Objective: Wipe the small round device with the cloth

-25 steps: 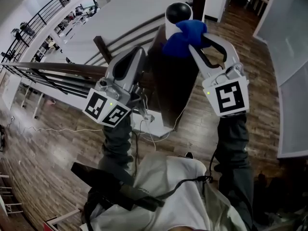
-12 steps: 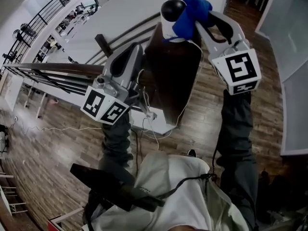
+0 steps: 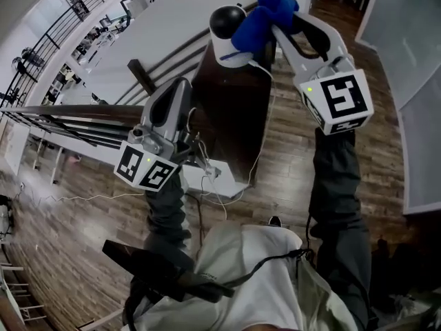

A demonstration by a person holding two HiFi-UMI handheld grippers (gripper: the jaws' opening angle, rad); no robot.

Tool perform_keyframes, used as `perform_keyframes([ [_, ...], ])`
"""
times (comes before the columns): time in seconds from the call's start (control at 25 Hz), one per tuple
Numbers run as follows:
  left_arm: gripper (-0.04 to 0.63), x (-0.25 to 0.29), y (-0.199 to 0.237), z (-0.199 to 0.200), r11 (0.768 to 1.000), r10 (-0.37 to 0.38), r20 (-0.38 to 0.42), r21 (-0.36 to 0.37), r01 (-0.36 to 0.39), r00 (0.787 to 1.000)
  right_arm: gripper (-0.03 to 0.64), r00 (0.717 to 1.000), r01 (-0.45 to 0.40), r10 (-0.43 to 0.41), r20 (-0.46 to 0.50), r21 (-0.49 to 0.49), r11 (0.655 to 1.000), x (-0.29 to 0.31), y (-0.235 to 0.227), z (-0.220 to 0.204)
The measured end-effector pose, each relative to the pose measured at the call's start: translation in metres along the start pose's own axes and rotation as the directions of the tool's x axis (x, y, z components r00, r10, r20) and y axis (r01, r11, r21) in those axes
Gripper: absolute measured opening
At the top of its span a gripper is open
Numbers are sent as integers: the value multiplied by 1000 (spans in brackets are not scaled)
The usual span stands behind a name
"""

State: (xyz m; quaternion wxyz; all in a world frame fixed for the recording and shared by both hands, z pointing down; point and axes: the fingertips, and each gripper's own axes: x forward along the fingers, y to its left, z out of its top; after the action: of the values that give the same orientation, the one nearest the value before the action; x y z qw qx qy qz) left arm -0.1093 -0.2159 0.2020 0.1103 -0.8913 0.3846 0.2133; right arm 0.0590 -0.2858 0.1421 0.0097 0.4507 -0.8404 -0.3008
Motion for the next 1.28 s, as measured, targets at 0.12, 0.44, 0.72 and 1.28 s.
perform_keyframes([
  [0.12,-12,-2,-2,2,1000,9,22,-2,-9,1000,115,1000,4,-4,6,40,999,9,10,2],
  [0.44,-12,-13,-18,2,1000,-14,19,-26,14,1000,114,993,-43,47,-105,44,998,-13,39,-39],
  [0.72,-12,-13,-22,3,999,-17,14,-32,17,1000,114,999,26,-38,-35,-306,952,11,13,52],
  [1.28,-12,-17,-17,-11,998,-9,3,-60,9,1000,112,967,-120,-26,-253,-543,831,-20,87,-12],
])
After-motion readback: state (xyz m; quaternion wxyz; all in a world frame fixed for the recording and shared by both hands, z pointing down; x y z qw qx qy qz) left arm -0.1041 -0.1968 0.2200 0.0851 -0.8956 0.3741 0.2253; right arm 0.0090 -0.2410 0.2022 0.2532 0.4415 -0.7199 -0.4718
